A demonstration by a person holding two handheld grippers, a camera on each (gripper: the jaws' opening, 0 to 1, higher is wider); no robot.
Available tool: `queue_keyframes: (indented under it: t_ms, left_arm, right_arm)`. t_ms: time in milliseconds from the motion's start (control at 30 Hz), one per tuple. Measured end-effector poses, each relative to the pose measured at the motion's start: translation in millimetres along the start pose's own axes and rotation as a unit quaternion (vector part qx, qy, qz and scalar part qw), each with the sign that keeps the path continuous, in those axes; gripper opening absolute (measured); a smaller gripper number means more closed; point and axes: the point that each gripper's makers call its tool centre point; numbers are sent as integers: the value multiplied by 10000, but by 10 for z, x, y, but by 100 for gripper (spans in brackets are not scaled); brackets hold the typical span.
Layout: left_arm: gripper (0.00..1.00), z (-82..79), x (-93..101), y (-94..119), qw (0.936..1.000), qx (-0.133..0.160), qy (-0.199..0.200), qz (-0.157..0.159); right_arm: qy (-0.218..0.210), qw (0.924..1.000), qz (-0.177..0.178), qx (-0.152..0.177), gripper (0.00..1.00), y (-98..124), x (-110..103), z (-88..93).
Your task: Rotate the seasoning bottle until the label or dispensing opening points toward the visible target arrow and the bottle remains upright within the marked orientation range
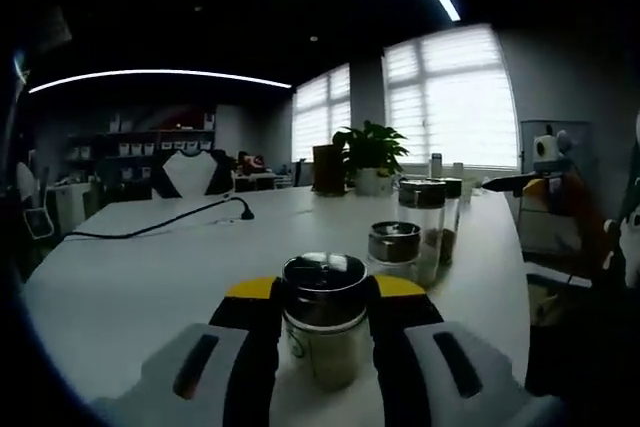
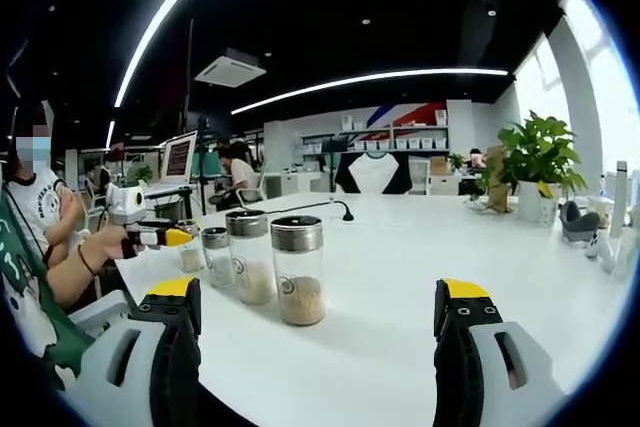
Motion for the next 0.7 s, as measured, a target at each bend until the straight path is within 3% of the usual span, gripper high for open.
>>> queue_keyframes:
  t_ms: [700]
  left_arm:
    - [36,6,-22,-4,9940,77,98,-1090]
  right_arm:
    - [-20,10000,11,-23,99,20,22,35]
Point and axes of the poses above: the point that each gripper's makers call its tool centre point, and the gripper's own axes: y roughly backward along the fingers, x roughly to its right, z roughly out of its underside, and after that the axes turned 4 degrees about -z, right-handed
